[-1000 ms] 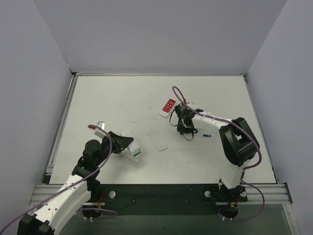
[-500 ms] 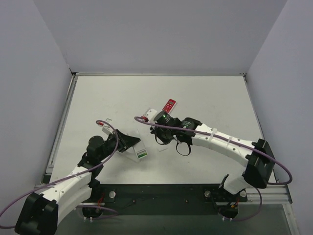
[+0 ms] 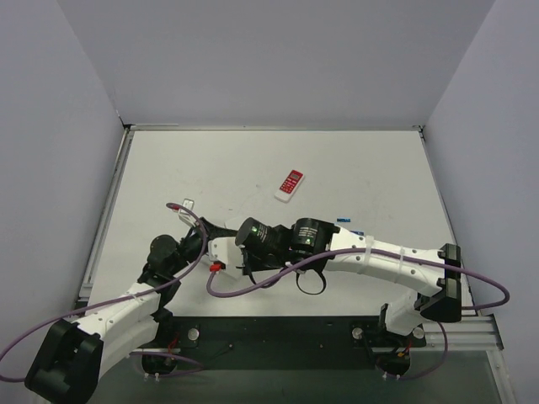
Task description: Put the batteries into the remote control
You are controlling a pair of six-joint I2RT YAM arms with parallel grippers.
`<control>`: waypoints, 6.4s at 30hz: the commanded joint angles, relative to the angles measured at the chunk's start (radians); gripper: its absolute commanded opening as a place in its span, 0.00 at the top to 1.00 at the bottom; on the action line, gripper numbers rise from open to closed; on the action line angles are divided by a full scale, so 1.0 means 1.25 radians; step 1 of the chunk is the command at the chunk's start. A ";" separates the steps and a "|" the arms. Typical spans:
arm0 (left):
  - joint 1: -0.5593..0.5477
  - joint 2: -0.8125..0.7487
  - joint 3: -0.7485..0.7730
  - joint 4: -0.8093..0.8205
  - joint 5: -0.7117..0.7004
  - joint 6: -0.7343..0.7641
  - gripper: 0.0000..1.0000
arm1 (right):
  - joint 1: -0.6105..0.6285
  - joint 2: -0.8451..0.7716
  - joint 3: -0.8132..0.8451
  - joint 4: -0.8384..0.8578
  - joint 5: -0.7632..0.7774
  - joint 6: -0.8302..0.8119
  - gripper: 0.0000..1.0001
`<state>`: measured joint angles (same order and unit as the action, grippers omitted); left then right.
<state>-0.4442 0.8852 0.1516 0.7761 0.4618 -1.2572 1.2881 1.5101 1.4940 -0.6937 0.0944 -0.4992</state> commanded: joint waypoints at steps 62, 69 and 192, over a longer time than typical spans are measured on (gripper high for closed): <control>-0.094 0.028 0.020 0.133 -0.043 -0.062 1.00 | 0.059 0.184 0.168 -0.206 -0.018 -0.112 0.73; -0.093 0.026 -0.016 0.131 -0.101 -0.073 1.00 | 0.062 0.153 0.196 -0.194 -0.028 -0.084 0.70; -0.091 -0.182 -0.051 0.270 -0.284 -0.136 1.00 | -0.055 0.126 -0.167 0.249 0.134 0.690 0.88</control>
<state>-0.5461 0.7147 0.0227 0.7589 0.0437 -1.2922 1.2098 1.6047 1.2991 -0.3168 0.1951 0.3855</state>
